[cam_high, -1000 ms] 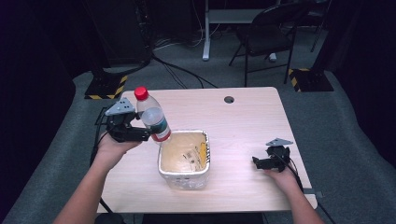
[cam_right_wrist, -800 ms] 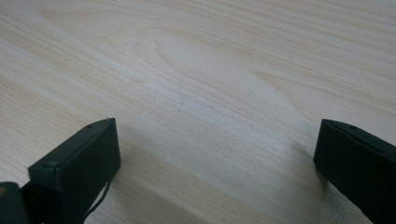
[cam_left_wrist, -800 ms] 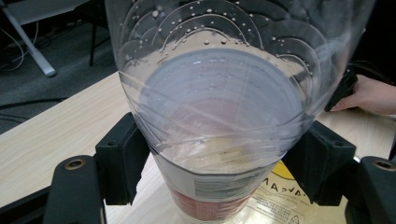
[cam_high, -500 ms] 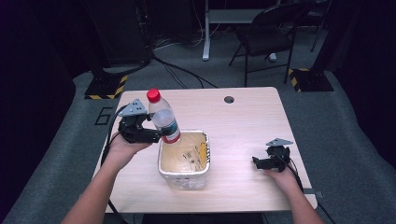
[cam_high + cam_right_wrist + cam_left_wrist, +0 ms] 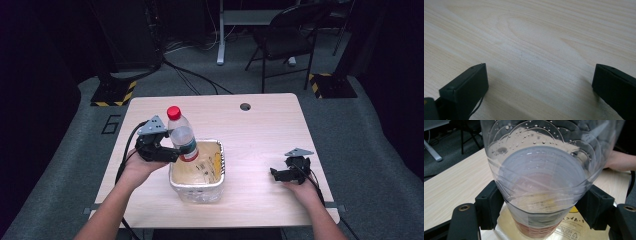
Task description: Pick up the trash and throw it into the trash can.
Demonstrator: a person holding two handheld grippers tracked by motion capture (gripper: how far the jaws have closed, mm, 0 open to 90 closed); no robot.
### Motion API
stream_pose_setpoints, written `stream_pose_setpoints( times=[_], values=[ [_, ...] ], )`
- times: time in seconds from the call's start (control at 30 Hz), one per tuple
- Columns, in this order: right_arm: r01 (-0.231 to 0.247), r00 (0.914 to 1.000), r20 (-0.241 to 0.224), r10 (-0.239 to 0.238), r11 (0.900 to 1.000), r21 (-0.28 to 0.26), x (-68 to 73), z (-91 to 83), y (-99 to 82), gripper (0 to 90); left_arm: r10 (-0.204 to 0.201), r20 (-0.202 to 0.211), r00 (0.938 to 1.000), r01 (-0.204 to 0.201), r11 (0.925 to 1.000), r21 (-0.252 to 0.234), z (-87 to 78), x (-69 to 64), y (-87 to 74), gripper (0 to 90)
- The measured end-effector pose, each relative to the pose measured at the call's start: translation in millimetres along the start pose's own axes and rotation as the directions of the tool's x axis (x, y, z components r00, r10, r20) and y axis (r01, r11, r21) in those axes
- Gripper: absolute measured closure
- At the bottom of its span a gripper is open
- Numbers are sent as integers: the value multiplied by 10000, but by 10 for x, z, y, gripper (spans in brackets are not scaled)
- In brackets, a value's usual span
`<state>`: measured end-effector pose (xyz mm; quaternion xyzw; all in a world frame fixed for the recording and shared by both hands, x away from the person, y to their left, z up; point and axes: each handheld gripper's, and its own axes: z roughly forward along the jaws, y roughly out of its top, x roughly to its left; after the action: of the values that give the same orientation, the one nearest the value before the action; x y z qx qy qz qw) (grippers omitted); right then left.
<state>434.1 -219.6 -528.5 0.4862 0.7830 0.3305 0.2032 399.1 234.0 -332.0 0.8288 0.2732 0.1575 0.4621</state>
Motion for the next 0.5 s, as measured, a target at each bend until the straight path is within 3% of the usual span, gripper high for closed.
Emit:
stream_pose_setpoints(
  times=[0.5],
  values=[
    [19, 10000, -18, -19, 10000, -13, 1, -1, -1, 0, -152, 91, 9998, 148, 9991, 395, 198, -32, -240, 271]
  ],
)
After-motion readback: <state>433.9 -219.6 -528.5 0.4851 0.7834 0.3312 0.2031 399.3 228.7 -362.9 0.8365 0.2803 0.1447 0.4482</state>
